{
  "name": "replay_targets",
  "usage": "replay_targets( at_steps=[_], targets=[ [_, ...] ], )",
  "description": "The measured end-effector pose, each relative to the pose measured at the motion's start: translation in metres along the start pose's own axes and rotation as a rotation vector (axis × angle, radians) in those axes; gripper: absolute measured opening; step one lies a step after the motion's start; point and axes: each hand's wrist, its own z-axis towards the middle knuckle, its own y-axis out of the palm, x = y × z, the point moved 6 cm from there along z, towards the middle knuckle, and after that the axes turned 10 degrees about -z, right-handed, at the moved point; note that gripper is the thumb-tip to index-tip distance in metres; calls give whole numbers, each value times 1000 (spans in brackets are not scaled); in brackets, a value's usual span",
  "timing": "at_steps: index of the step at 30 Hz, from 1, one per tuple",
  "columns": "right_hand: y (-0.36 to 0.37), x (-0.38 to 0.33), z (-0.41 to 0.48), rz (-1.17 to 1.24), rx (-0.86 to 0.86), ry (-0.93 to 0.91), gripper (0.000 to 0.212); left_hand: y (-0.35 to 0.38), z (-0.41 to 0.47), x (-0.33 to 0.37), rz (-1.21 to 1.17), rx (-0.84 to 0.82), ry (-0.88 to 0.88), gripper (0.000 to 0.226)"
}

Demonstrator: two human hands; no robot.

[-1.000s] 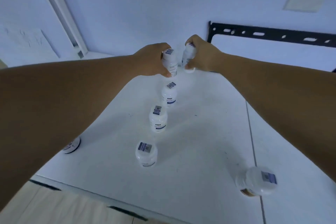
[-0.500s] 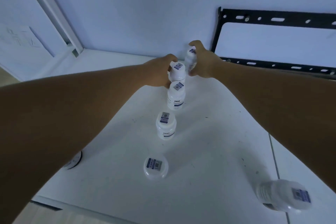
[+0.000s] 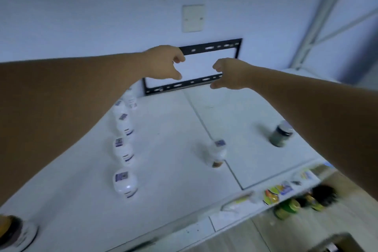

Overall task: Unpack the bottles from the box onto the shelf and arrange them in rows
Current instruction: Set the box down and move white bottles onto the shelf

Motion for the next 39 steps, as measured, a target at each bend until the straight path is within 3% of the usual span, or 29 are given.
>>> replay_targets(
  at_steps=[10, 15, 20, 24, 25, 27, 30, 35, 39],
  targets=[
    [-59, 225, -254, -82, 84, 486, 68, 136, 10, 296, -16, -247, 383, 59],
    [-32, 330, -383, -86, 24, 644, 66, 244, -10, 420, -17, -396, 485, 55],
    [26, 420, -488, -15, -71, 776, 42, 359, -36, 507, -1, -529, 557, 49],
    [85, 469, -553, 63, -188, 867, 28, 455, -54, 550, 28, -710, 582, 50],
    [102, 480, -567, 94, -206, 887, 31, 478, -56, 558, 33, -758, 582, 49],
    [140, 504, -588, 172, -240, 939, 57, 523, -56, 570, 36, -840, 577, 48],
    [199, 530, -613, 283, -315, 1023, 62, 590, -53, 578, 23, -944, 552, 46],
    [303, 572, -642, 406, -419, 1125, 56, 716, -46, 568, 22, -1126, 477, 46],
    [378, 598, -645, 488, -478, 1131, 38, 799, -45, 551, 57, -1250, 416, 37]
  ],
)
